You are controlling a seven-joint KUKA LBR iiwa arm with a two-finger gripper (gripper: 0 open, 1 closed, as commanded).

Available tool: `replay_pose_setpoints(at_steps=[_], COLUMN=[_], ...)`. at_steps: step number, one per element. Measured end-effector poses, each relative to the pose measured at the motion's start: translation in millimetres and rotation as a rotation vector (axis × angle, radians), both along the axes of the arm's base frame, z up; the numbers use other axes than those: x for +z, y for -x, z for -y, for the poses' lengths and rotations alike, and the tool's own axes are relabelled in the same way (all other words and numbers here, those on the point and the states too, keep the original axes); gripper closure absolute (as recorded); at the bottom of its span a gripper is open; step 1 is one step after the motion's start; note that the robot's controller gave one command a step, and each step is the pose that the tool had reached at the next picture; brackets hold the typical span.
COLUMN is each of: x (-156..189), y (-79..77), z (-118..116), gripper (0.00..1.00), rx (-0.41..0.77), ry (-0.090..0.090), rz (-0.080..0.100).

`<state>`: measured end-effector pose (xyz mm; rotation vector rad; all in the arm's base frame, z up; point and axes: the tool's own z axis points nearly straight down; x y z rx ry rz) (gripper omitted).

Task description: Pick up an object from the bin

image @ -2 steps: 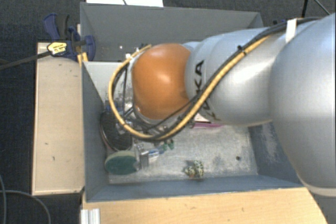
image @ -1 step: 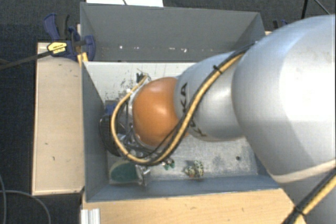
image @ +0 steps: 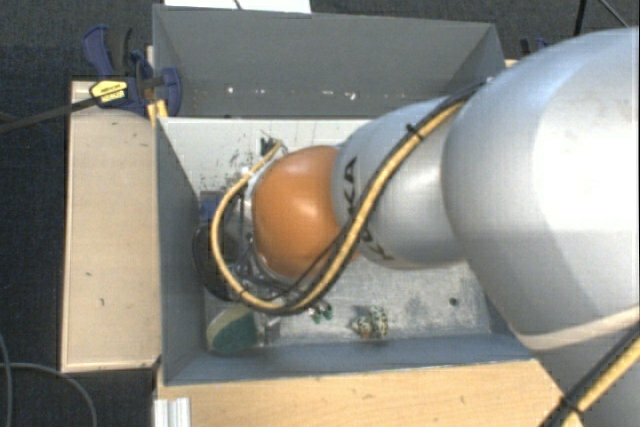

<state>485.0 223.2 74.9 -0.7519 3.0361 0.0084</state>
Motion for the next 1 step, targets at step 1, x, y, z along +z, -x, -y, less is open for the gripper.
replay_pose_setpoints(at_steps=[1], x=[129.1], y=[-4.4], z=[6.7], gripper=[1.00], rx=[0.024], ry=[0.005], rz=[-0.002])
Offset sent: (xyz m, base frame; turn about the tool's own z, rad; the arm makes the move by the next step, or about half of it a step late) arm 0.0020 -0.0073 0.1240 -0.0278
